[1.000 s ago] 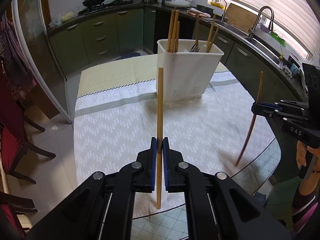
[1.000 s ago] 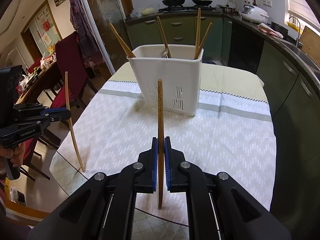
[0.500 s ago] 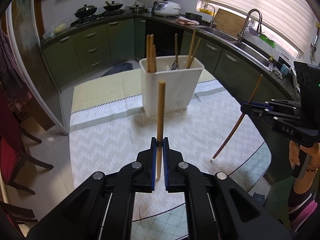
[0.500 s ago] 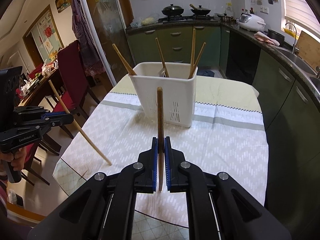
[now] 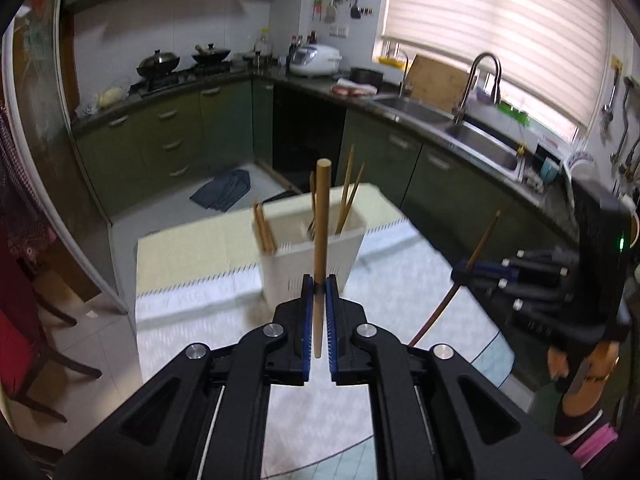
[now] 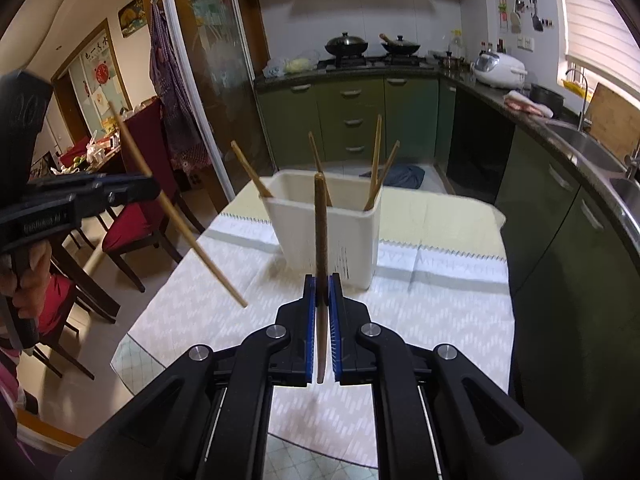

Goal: Organize utensils
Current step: 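Lift both held chopsticks upright toward the white caddy, then drop the chopstick into the caddy with the left tool while the right tool drops its own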

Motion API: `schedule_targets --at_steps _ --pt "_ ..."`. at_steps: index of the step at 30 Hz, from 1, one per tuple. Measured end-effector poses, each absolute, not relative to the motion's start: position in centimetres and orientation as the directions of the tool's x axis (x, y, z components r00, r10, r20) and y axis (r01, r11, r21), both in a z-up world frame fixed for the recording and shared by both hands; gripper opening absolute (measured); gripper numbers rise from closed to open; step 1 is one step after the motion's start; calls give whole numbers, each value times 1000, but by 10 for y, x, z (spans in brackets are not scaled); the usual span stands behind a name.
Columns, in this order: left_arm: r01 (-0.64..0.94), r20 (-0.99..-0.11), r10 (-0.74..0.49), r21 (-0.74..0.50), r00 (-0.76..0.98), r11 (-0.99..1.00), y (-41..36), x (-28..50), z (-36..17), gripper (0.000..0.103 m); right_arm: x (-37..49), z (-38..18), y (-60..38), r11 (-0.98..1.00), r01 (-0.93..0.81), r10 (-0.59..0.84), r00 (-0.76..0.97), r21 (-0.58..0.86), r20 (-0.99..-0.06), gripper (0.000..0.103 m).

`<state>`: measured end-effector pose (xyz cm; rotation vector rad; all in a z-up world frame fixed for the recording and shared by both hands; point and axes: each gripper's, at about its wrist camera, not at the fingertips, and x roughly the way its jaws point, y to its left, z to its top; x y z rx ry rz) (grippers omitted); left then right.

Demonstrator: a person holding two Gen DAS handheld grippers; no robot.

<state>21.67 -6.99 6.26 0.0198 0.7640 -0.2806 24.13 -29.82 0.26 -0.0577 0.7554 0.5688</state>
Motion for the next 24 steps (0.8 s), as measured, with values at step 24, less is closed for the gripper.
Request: schedule_targets --at_steps 24 --pt "158 -500 -153 -34 852 987 -87 295 114 6 335 120 -285 884 -430 464 755 184 -463 7"
